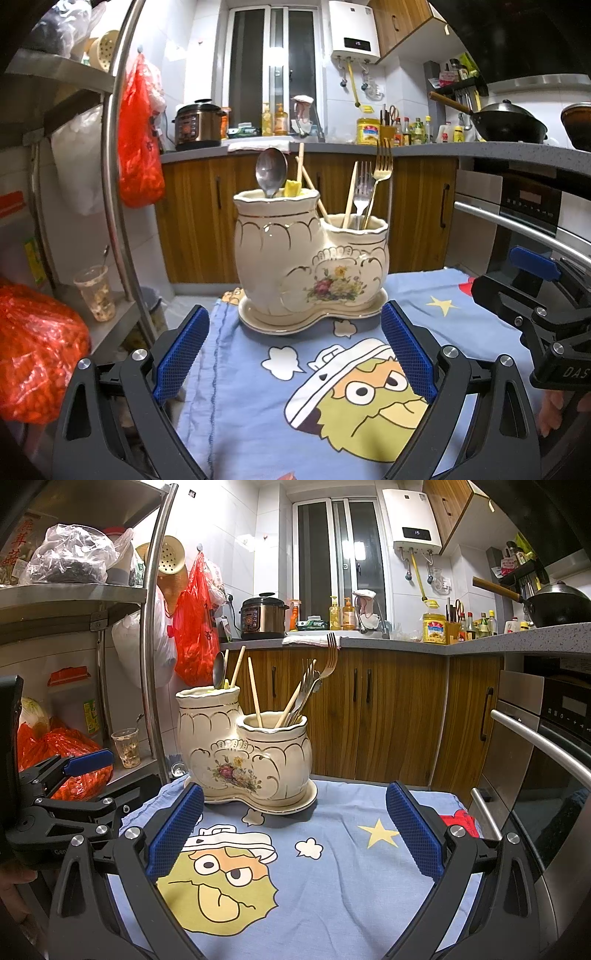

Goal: Organize utensils

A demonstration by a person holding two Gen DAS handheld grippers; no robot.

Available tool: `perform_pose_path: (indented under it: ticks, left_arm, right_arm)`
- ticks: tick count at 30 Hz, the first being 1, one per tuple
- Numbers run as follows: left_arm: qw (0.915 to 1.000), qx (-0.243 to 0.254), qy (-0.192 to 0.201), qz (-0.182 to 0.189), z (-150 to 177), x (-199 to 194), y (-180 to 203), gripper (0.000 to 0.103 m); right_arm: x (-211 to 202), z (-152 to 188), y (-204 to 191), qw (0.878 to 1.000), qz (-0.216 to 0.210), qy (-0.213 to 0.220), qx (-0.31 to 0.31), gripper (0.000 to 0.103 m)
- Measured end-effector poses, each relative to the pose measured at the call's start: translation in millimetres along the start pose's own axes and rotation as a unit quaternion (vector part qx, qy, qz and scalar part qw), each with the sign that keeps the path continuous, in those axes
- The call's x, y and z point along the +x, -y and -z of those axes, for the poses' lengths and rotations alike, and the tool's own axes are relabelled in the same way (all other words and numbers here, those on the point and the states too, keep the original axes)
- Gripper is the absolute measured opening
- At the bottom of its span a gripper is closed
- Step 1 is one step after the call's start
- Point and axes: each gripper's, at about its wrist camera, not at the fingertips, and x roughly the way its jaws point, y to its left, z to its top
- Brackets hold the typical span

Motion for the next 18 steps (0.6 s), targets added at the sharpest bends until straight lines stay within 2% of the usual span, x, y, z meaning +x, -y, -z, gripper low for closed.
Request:
perform_pose_path:
  ticks: [18]
  left_arm:
    - [1.0,0.0,-0.004,-0.001,1.8,2.2,2.3,0.097]
  right_arm:
    - [0.3,0.0,0.6,1.0,0.001,-0.002,0.001,0.098]
